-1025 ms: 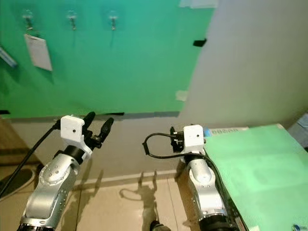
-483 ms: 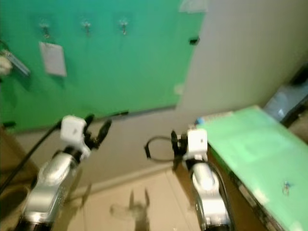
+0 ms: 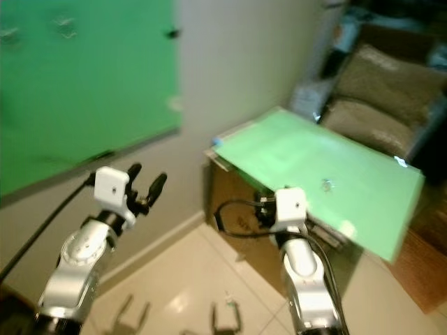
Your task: Hang keys on a hook
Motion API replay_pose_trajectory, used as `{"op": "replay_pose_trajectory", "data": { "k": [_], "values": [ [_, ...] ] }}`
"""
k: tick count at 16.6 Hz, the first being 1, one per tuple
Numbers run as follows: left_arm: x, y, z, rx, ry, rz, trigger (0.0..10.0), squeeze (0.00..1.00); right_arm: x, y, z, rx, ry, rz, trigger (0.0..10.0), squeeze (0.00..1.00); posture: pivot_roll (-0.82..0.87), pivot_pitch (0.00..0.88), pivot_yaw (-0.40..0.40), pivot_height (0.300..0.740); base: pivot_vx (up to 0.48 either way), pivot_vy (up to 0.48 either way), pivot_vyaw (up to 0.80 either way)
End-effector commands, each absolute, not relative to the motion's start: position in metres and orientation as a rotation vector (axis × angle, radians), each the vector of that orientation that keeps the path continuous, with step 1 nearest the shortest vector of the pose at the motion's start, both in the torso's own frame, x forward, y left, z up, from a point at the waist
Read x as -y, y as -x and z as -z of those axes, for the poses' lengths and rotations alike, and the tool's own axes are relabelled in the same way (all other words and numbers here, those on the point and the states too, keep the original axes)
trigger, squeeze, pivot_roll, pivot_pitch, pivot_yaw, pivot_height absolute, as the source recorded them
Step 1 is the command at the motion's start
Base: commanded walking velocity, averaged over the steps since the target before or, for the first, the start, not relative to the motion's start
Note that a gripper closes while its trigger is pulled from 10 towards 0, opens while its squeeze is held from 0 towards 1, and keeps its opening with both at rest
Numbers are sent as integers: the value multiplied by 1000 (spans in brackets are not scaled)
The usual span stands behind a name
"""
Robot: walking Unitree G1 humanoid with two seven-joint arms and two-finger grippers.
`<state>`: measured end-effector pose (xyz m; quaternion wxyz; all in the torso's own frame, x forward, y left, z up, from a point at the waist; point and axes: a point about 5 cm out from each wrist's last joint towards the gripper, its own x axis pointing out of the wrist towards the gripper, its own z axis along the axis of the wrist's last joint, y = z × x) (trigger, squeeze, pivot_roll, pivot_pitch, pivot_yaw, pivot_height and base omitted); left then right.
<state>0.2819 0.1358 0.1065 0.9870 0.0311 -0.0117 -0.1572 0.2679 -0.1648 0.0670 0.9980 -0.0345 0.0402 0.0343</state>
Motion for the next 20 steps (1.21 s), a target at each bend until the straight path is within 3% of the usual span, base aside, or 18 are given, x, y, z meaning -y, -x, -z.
{"op": "replay_pose_trajectory", "data": {
  "k": [1, 7, 8, 14, 15, 16, 17, 20],
  "values": [
    [-140, -285, -101, -8, -80, 280, 10000, 0, 167, -270, -69, -81, 67, -48, 10000, 0, -10, 0, -17, 740, 0, 0, -750],
    [-173, -293, -86, -83, -52, 43, 10000, 0, 170, -278, -76, -30, 30, -17, 10000, 0, -13, 0, -10, 740, 0, 0, -320],
    [-174, -293, -85, -93, -51, 41, 10000, 1000, 171, -281, -77, -23, 25, -2, 10000, 1000, -9, 0, -10, 740, 0, 0, 0],
    [-167, -299, -86, -96, -73, 64, 10000, 1000, 175, -284, -72, -51, 42, 29, 10000, 1000, -3, 0, -13, 740, 0, 0, 0],
    [-164, -298, -91, -62, -71, 107, 10000, 0, 174, -284, -71, -55, 53, 15, 10000, 1000, -4, 0, -12, 740, 0, 0, 0],
    [-161, -297, -92, -52, -81, 141, 10000, 0, 172, -284, -70, -68, 79, -5, 10000, 1000, -4, 0, -11, 740, 0, 0, 0],
    [-162, -297, -93, -45, -73, 133, 10000, 0, 169, -284, -67, -87, 61, -14, 10000, 0, -6, 0, -10, 740, 480, 0, -775],
    [-162, -299, -92, -42, -65, 122, 10000, 0, 168, -284, -66, -89, 54, -21, 10000, 0, -8, 0, -10, 740, 480, 0, -725]
  ]
}}
